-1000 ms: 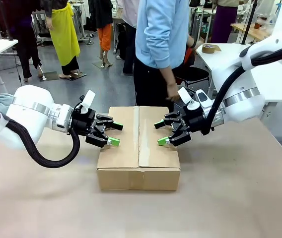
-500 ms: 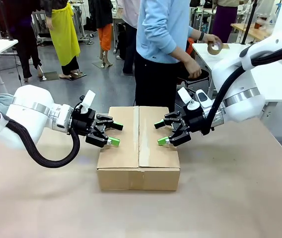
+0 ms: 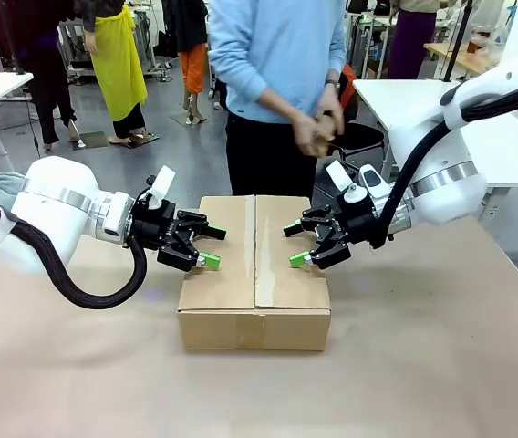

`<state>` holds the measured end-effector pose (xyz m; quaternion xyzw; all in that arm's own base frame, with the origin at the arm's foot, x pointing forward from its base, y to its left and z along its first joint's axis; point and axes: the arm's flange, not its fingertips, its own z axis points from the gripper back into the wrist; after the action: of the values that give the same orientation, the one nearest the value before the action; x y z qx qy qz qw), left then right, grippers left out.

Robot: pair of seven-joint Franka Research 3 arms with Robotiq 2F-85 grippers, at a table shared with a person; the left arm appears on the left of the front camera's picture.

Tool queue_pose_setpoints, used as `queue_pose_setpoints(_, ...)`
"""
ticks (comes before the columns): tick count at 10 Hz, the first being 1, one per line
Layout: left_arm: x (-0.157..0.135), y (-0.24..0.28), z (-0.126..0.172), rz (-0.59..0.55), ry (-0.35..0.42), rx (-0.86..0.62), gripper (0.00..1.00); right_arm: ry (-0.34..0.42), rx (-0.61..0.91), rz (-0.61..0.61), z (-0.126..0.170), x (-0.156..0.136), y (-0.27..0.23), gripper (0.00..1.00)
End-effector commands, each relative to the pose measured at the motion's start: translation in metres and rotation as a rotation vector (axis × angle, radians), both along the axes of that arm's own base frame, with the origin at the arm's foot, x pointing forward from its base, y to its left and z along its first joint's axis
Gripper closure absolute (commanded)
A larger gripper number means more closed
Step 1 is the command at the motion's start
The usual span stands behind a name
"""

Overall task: Pack the gift set into the box.
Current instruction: Press and hold the closed box until the human finishes sealing it.

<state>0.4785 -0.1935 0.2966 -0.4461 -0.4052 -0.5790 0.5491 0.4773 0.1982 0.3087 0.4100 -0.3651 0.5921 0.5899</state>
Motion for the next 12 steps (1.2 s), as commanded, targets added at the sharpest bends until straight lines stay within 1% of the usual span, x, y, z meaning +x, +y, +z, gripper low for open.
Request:
queue_pose_setpoints(1, -0.0016, 0.0013, -0.0028, 0.0, 0.01, 0.0, 0.0, -0.017, -0.001, 0.008, -0.0006, -0.0007, 0.0013, 0.0)
queue_pose_setpoints(12, -0.0016, 0.0013, -0.0028, 0.0, 0.01, 0.0, 0.0, -0.017, -0.001, 0.008, -0.0006, -0.0007, 0.0013, 0.0)
